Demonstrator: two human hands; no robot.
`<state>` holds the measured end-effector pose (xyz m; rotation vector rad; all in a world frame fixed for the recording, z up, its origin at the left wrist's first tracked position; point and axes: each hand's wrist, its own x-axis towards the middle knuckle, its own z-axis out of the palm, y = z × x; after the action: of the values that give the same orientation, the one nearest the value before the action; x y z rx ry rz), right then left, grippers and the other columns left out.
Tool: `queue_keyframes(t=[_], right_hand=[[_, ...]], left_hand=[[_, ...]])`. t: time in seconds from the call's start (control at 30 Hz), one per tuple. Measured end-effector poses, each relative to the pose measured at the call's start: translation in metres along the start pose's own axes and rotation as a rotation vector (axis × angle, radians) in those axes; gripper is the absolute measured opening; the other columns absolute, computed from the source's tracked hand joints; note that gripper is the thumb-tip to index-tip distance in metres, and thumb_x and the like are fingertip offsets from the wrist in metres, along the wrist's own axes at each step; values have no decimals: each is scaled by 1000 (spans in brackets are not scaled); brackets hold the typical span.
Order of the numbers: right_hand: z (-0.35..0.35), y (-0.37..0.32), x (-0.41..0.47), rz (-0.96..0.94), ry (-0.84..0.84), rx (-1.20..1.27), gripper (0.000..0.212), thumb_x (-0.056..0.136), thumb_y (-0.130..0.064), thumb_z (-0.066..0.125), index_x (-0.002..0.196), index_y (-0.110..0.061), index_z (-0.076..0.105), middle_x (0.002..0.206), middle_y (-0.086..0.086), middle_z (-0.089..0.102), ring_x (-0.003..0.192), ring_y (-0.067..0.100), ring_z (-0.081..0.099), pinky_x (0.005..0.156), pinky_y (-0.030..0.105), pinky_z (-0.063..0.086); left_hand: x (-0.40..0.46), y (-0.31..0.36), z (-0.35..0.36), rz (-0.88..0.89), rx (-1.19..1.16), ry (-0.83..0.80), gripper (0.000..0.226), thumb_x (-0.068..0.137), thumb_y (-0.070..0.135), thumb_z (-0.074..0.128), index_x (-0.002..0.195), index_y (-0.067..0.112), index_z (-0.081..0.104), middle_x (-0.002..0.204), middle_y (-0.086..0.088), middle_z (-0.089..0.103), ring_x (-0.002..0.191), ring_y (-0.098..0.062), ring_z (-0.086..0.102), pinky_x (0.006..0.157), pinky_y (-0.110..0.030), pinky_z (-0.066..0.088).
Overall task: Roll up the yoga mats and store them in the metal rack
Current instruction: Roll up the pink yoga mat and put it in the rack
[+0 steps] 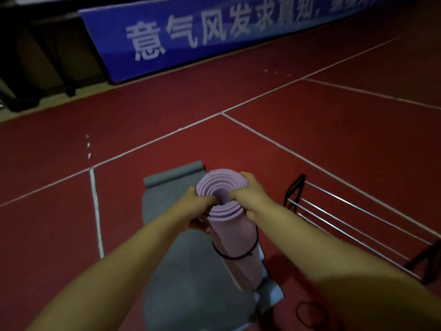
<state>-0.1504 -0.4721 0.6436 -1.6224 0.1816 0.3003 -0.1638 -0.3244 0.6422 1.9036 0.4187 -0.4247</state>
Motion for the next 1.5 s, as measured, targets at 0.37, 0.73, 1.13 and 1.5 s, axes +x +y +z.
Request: queue_keyframes(t=[0.37,0.73,1.13,1.5], right_hand=[[-138,-132,-36,-282,272,-53,57,78,12,58,132,-4,48,107,11,59,84,19,56,54,21,45],[-280,-139,47,-207,417,-133,68,79,7,60,141,-13,40,128,15,54,91,23,58,75,36,51],[-357,-113,138,-126,461,-68,71,82,9,57,145,-13,33,138,15,46,98,23,55,76,32,48],[-377,-108,177,-39,478,-153,70,84,6,56,147,-14,30,146,14,38,119,30,51,90,36,49]], left_hand=[[-35,173,70,391,29,-108,43,85,18,59,120,4,39,100,-25,59,62,-40,65,54,-58,55],[62,247,197,337,-89,-324,66,81,21,62,137,5,30,120,-33,52,61,-41,68,50,-38,55],[150,286,275,281,-5,-259,46,88,21,57,126,12,35,120,-22,51,56,-39,65,47,-34,54],[190,297,296,187,26,-337,49,89,22,55,130,17,29,115,-21,53,62,-37,66,53,-41,59]])
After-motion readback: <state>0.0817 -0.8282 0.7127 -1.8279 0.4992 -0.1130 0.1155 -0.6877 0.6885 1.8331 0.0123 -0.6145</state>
